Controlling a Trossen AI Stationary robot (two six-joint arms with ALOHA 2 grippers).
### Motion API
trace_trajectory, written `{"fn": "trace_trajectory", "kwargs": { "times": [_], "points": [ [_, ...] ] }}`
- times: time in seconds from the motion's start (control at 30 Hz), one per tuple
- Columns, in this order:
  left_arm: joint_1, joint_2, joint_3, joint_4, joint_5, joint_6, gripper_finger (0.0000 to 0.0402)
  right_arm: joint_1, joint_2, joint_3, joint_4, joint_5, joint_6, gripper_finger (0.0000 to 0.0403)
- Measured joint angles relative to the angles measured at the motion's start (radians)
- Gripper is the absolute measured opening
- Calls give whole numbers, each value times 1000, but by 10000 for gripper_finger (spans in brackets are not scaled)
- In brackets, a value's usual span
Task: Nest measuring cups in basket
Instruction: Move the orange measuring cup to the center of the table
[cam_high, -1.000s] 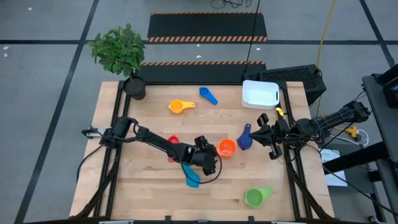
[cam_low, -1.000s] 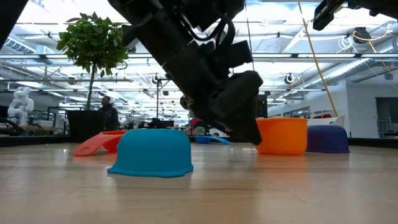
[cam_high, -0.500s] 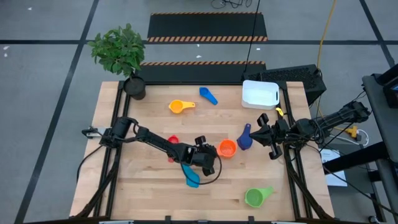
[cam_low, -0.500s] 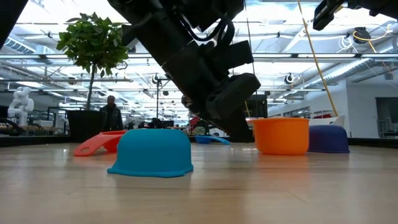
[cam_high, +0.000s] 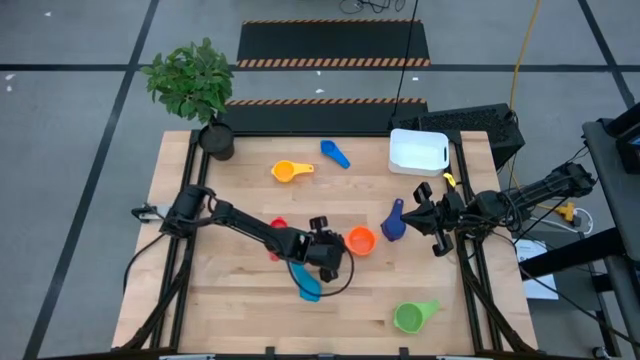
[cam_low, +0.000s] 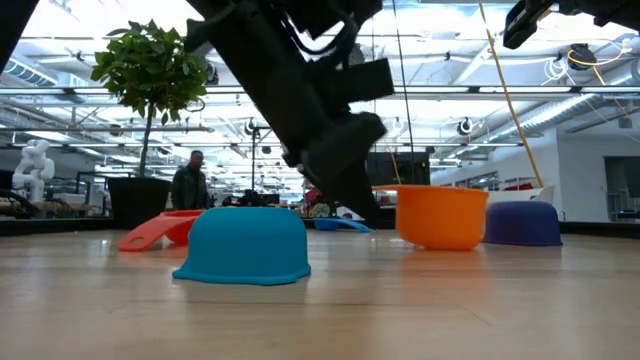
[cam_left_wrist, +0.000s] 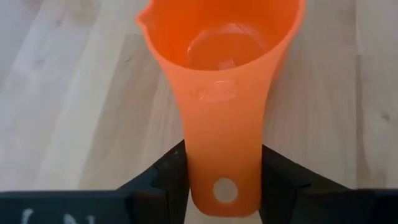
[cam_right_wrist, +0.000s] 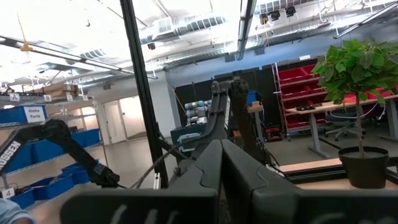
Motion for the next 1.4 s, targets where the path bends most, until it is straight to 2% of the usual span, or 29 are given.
{"fn": "trace_trajectory", "kwargs": {
  "times": [0.1, 0.43, 0.7, 0.93, 1.13, 1.4],
  "points": [
    [0, -23, 0, -40, -1, 8, 126, 0, 0, 0, -5, 0, 0, 0],
    [0, -45, 0, -180, -3, 30, 143, 0, 0, 0, -5, 0, 3, 0],
    [0, -45, 0, -275, -3, 34, 125, 0, 0, 0, -5, 0, 3, 0],
    [0, -45, 0, -362, -3, 16, 156, 0, 0, 0, -5, 0, 3, 0],
    [0, -45, 0, -387, -11, 5, 162, 0, 0, 0, -5, 0, 3, 0],
    [-3, -69, 0, -462, -10, -57, 163, 27, 51, 0, -66, -30, 163, 0]
  ]
}}
